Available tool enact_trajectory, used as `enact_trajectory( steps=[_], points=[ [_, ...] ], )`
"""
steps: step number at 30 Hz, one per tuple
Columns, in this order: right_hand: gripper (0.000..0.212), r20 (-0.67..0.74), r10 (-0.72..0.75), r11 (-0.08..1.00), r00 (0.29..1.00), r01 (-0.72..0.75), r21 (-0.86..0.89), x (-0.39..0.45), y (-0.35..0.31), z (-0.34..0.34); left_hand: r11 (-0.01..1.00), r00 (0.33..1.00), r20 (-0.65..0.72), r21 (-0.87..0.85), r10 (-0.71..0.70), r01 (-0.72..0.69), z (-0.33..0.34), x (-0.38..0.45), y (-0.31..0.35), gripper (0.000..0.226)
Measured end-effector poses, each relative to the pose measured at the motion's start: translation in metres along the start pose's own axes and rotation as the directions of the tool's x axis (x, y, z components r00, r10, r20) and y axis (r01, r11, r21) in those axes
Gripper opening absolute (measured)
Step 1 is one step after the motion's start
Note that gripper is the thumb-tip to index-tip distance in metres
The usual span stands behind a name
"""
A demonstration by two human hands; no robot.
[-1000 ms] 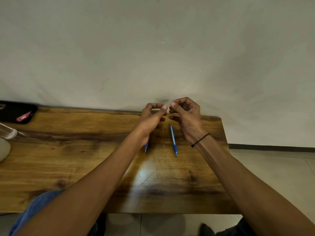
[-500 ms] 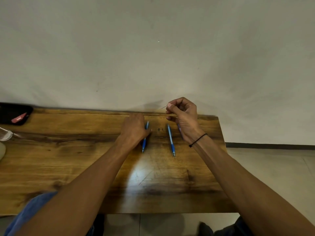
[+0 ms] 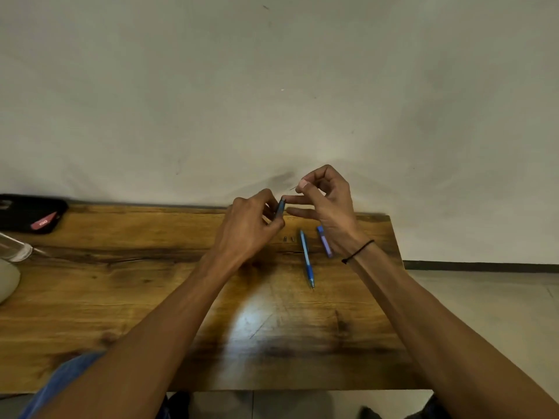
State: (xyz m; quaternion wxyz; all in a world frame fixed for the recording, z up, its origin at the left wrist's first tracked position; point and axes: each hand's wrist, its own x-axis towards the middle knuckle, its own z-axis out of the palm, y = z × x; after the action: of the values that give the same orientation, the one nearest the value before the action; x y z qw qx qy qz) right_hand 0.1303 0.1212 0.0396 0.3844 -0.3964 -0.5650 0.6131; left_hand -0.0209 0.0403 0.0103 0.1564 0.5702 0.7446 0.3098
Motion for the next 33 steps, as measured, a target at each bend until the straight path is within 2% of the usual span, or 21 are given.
enact_trajectory(
  steps=[4,12,33],
  points=[
    [0.007,0.029,-0.117,0.984,0.993,0.12,-0.134,0.001,-0.015,0.002,0.996,0.998,-0.038,-0.083,0.04,-0.043,0.0,0.002,0.003,0.014],
    [0.004,0.069,-0.215,0.925,0.974,0.225,-0.304,0.003,-0.017,-0.002,0.99,0.997,-0.045,-0.12,0.069,-0.074,0.002,0.002,0.002,0.015],
    [0.005,0.025,-0.213,0.855,0.977,0.199,-0.48,0.002,-0.018,-0.001,0.987,0.995,-0.044,-0.131,0.089,-0.094,0.008,0.002,0.004,0.016]
  ],
)
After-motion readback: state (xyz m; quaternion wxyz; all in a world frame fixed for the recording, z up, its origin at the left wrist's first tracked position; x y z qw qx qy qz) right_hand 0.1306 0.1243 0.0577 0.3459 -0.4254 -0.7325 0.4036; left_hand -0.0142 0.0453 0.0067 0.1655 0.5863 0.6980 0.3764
